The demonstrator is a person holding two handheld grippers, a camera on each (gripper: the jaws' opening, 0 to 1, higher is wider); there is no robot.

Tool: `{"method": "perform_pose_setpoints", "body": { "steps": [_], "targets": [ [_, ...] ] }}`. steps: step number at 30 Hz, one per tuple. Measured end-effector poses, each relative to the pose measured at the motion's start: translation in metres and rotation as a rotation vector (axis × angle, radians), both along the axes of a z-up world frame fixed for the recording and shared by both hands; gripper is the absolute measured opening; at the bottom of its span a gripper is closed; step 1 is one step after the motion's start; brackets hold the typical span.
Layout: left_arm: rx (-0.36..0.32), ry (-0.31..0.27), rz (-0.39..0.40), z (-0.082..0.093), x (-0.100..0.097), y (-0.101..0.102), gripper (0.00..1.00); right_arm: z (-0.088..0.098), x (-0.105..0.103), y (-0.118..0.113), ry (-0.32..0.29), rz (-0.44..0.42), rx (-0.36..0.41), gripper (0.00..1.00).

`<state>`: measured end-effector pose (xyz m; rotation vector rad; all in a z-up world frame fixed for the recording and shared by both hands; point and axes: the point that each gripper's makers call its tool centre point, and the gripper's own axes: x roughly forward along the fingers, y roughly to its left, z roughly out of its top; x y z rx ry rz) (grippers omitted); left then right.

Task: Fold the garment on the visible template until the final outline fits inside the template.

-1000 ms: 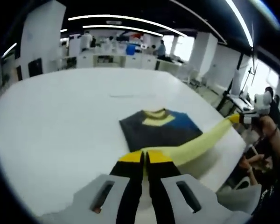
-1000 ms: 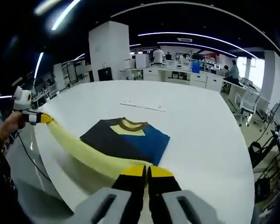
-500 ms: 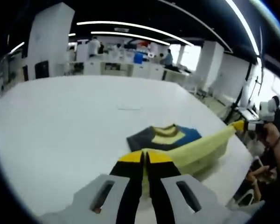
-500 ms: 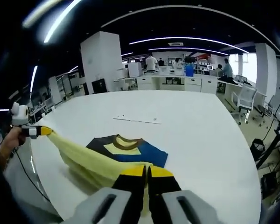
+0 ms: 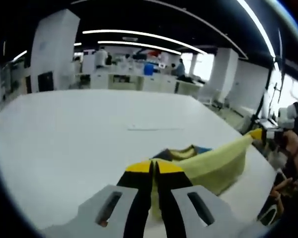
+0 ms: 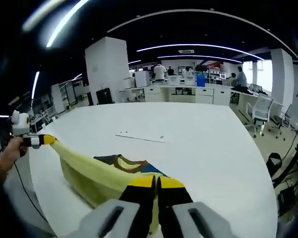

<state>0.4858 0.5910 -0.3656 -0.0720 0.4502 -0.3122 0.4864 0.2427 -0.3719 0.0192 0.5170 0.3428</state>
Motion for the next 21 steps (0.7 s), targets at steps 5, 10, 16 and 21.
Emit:
{"method": "perform_pose_setpoints", "body": {
  "steps": [5,10,16,21],
  "targets": [
    [-0.015,-0.021,0.020,0.000,0.017,-0.001,0.00,-0.005,0.015,-0.002,-0.008,-0.015,0.004,0.00],
    [-0.027,-0.066,0.063,-0.002,0.039,0.003,0.00,-0.012,0.030,-0.001,-0.004,-0.034,0.030,0.00],
    [-0.009,-0.070,0.078,-0.011,0.056,0.006,0.00,-0.017,0.047,0.002,-0.014,-0.053,0.059,0.00],
    [0.003,-0.071,0.074,-0.026,0.074,0.002,0.00,-0.031,0.060,-0.002,0.001,-0.094,0.062,0.00]
  ]
}}
